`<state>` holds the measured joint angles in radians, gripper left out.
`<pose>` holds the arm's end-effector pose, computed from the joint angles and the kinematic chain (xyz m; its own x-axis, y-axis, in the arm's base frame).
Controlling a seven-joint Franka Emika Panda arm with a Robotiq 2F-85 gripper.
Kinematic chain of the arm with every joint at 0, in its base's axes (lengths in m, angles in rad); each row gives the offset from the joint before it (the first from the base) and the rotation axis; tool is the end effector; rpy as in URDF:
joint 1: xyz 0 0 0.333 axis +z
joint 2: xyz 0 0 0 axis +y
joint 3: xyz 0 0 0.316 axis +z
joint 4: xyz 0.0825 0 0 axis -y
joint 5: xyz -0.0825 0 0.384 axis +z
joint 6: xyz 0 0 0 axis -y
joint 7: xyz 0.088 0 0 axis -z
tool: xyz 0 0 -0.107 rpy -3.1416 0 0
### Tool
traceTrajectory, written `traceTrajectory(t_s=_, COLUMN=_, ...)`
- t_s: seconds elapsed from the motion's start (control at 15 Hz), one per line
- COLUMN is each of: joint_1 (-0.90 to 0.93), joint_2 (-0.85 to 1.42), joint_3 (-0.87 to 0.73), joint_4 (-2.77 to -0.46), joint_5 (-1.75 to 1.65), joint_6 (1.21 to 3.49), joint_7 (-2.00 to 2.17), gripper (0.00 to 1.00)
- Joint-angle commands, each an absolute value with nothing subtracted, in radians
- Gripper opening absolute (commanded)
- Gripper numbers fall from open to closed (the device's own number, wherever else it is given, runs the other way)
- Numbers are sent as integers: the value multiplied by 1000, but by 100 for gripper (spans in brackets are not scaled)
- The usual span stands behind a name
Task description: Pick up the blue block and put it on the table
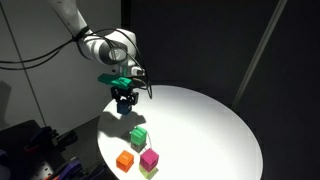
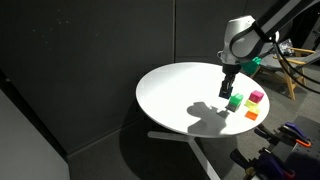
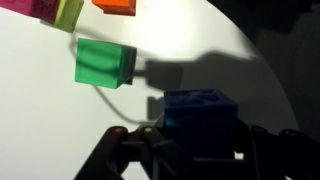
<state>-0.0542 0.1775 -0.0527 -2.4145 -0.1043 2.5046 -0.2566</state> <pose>0.4835 -0.0517 0.2309 0.9674 0.2313 -0.1033 0.2363 -0.9709 0.0387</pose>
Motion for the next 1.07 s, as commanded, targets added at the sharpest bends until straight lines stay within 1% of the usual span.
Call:
traceTrajectory(t_s=0.0, joint_1=-43, joint_2=179, joint_3=-35, joint_4=-2429, joint_5=-127, joint_6=2511, joint_7=-251, gripper=26)
traceTrajectory(t_s=1.0, joint_1=-16, joint_2=351, joint_3=-21, joint_4=-2410, joint_5=-178, joint_6=2641, joint_7=-233, gripper=26)
